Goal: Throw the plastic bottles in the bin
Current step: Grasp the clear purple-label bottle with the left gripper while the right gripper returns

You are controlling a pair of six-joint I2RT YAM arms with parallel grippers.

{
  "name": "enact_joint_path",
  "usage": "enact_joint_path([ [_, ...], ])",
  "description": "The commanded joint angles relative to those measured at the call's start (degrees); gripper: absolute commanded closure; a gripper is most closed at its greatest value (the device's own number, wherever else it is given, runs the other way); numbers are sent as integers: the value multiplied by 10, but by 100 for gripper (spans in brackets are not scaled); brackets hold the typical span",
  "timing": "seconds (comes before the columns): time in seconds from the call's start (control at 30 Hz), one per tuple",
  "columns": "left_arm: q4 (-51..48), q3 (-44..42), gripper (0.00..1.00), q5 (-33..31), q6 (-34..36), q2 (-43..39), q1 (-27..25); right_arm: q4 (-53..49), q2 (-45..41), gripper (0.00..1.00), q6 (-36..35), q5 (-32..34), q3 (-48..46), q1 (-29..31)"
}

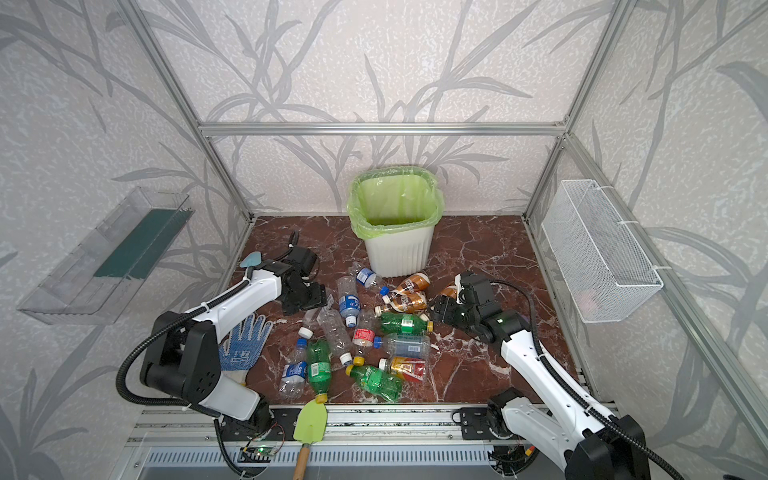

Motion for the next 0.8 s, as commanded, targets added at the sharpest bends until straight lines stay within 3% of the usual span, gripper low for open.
enact_joint_path([
  [0.0,-5,17,21,7,2,12,-4,12,0,20,-4,-6,-8,1],
  [0.77,-4,33,47,-2,-4,51,-7,26,12,22,-11,-11,-15,1],
])
